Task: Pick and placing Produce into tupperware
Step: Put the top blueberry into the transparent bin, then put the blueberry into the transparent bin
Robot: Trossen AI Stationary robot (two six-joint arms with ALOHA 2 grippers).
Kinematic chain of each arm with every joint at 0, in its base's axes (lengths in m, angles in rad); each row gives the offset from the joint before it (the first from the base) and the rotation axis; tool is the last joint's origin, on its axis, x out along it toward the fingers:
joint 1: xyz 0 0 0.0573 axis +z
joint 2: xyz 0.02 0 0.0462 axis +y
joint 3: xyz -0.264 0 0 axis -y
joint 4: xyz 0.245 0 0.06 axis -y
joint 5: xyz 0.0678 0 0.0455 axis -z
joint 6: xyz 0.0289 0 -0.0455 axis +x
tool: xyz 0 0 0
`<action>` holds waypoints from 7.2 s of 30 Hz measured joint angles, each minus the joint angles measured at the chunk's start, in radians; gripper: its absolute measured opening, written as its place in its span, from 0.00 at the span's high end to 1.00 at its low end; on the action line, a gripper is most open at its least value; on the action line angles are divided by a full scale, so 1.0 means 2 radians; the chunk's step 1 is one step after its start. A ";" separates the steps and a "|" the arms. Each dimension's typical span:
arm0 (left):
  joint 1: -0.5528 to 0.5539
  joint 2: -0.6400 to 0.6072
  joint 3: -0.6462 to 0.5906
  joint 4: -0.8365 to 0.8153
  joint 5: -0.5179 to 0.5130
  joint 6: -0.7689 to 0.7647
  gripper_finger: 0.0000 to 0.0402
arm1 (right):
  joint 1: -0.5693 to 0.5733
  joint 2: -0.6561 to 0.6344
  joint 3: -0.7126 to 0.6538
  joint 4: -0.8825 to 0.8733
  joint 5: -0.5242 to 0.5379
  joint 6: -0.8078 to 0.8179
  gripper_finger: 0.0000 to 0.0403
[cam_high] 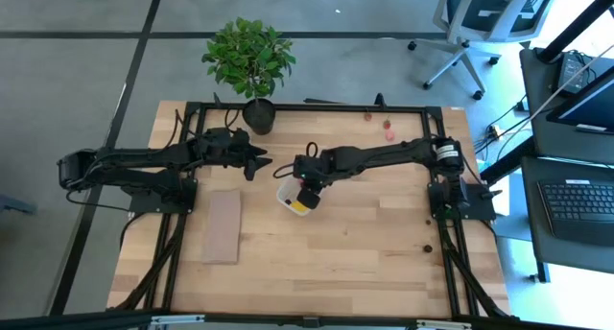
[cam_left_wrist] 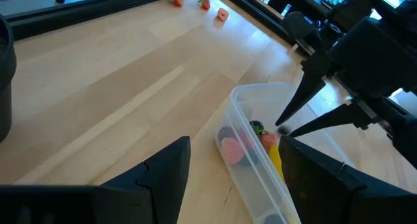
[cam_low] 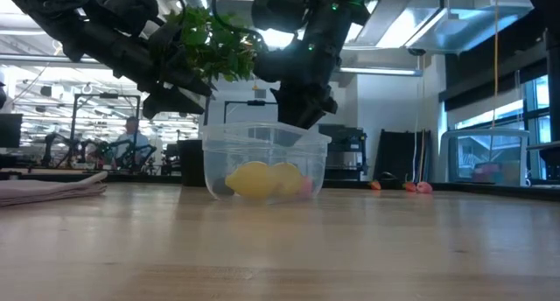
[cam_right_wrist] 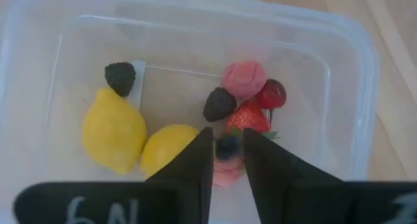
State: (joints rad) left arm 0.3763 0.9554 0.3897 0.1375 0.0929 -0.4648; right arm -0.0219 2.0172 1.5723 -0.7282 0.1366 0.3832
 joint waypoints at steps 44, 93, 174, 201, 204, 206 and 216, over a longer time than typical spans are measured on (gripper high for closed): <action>0.000 0.000 0.000 -0.009 -0.003 -0.016 0.44 | 0.124 -0.163 -0.193 -0.406 -0.095 0.080 0.47; 0.000 0.000 0.000 -0.013 -0.026 -0.015 0.44 | 0.114 -0.158 -0.459 -0.208 -0.259 0.111 0.47; 0.000 0.000 0.000 -0.055 -0.025 -0.011 0.44 | 0.110 -0.157 -0.244 -0.137 -0.142 0.121 0.89; 0.000 0.000 0.000 -0.064 -0.025 -0.011 0.44 | -0.018 -0.038 -0.062 0.043 -0.078 -0.024 0.88; 0.000 0.000 0.000 -0.065 -0.025 -0.011 0.44 | -0.022 -0.038 -0.062 0.043 -0.078 -0.024 0.85; 0.000 0.000 0.000 -0.066 -0.025 -0.008 0.44 | -0.023 -0.038 -0.062 0.042 -0.078 -0.024 0.82; 0.000 0.000 0.000 -0.065 -0.028 0.000 0.44 | -0.023 -0.038 -0.062 0.044 -0.080 -0.050 0.64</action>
State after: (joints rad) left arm 0.3765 0.9558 0.3893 0.0067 0.0366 -0.4644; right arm -0.0680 1.9415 1.4479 -0.6395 -0.0227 0.2829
